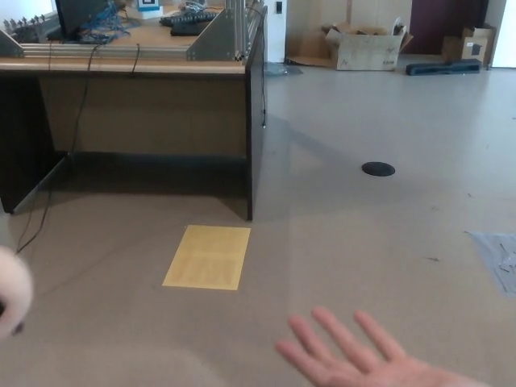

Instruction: The robot extends its left hand to pick up an emotional support dumpling from the palm of a person and brings its hand down by its side. Then it extends its arm again to hand the dumpling back to the person.

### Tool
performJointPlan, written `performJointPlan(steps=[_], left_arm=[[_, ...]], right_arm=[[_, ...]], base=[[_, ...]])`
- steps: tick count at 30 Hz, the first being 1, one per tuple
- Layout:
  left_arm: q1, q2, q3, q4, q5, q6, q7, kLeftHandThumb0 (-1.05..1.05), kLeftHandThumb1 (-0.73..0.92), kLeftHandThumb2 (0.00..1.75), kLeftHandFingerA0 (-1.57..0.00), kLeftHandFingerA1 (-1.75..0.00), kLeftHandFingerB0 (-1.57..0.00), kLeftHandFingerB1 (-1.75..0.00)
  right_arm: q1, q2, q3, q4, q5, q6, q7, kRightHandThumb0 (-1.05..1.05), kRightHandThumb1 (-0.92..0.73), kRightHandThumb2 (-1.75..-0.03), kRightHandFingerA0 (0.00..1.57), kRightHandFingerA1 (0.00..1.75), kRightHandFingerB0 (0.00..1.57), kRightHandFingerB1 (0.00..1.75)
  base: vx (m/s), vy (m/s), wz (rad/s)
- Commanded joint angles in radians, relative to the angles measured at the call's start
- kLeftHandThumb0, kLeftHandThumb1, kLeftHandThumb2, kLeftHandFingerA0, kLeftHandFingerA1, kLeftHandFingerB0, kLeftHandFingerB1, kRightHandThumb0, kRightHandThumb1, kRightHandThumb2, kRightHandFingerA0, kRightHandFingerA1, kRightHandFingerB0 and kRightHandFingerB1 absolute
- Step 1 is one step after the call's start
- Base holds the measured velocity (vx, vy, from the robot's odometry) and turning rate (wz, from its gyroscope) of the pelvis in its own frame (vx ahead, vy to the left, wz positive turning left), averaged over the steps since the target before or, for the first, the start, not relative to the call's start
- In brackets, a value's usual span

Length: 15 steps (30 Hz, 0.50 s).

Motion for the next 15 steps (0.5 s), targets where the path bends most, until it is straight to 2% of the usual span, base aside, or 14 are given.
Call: performJointPlan(steps=[1, 3, 4, 7, 8, 9, 10, 12, 13, 14, 15], left_arm=[[-0.133, 0.086, -0.156, -0.128, 0.061, -0.012, 0.018, -0.14, 0.79, 0.63, -0.86, -1.47, -0.89, -0.84], [-0.177, 0.109, -0.211, -0.14, 0.081, -0.04, 0.01, -0.14, 0.79, 0.63, -0.86, -1.47, -0.89, -0.84], [-0.239, 0.116, -0.281, -0.154, 0.125, -0.083, 0.001, -0.15, 0.77, 0.65, -0.93, -1.37, -0.89, -0.89], [-0.315, 0.12, -0.382, -0.206, 0.174, -0.099, 0.015, -0.09, 0.77, 0.64, -0.92, -1.41, -0.9, -0.84], [-0.344, 0.118, -0.422, -0.222, 0.191, -0.101, 0.012, -0.02, 0.74, 0.75, -0.86, -1.47, -0.88, -0.93], [-0.361, 0.117, -0.448, -0.23, 0.2, -0.102, 0.01, -0.02, 0.74, 0.75, -0.86, -1.47, -0.88, -0.93], [-0.418, 0.11, -0.527, -0.239, 0.238, -0.123, -0.009, -0.05, 0.72, 0.77, -0.77, -1.51, -0.88, -1.01], [-0.444, 0.112, -0.564, -0.239, 0.252, -0.133, -0.014, -0.07, 0.71, 0.77, -0.76, -1.51, -0.87, -1.01], [-0.444, 0.112, -0.564, -0.239, 0.252, -0.133, -0.014, -0.07, 0.71, 0.77, -0.76, -1.51, -0.87, -1.01], [-0.482, 0.112, -0.611, -0.239, 0.269, -0.132, -0.027, -0.14, 0.68, 0.75, -0.83, -1.4, -0.89, -0.96], [-0.536, 0.101, -0.689, -0.253, 0.304, -0.126, -0.045, -0.16, 0.7, 0.72, -0.83, -1.4, -0.88, -1.0]], right_arm=[[0.006, -0.006, -0.019, 0.003, 0.031, -0.011, 0.002, -0.5, -0.58, -0.58, 0.78, 0.48, 0.38, 0.33], [0.008, -0.004, -0.021, 0.003, 0.03, -0.015, -0.003, -0.5, -0.58, -0.58, 0.78, 0.48, 0.38, 0.33], [0.008, -0.003, -0.023, 0.009, 0.031, -0.025, -0.002, -0.5, -0.6, -0.58, 0.78, 0.48, 0.39, 0.33], [0.008, -0.002, -0.023, 0.014, 0.032, -0.034, -0.001, -0.5, -0.6, -0.58, 0.78, 0.48, 0.39, 0.33], [0.008, -0.002, -0.023, 0.009, 0.032, -0.028, -0.003, -0.49, -0.6, -0.59, 0.78, 0.47, 0.4, 0.33], [0.009, -0.002, -0.022, 0.006, 0.032, -0.024, -0.005, -0.49, -0.6, -0.59, 0.78, 0.47, 0.4, 0.33], [0.006, -0.003, -0.018, 0.003, 0.026, -0.029, -0.01, -0.5, -0.61, -0.59, 0.78, 0.48, 0.39, 0.33], [0.001, -0.003, -0.018, 0.003, 0.027, -0.029, -0.01, -0.49, -0.6, -0.59, 0.78, 0.48, 0.39, 0.33], [0.001, -0.003, -0.018, 0.003, 0.027, -0.029, -0.01, -0.49, -0.6, -0.59, 0.78, 0.48, 0.39, 0.33], [-0.005, -0.002, -0.019, 0.002, 0.029, -0.02, -0.011, -0.5, -0.6, -0.58, 0.78, 0.48, 0.39, 0.33], [-0.008, -0.002, -0.016, 0.003, 0.024, -0.021, -0.017, -0.51, -0.58, -0.58, 0.77, 0.48, 0.37, 0.33]], base=[[0.0, 0.0, 0.0], [0.0, 0.0, 0.0], [0.0, 0.0, 0.0], [0.0, 0.0, 0.0], [0.0, 0.0, 0.0], [0.0, 0.0, 0.0], [0.0, 0.0, 0.0], [0.0, 0.0, 0.0], [0.0, 0.0, 0.0], [0.0, 0.0, 0.0], [0.0, 0.0, 0.0]])
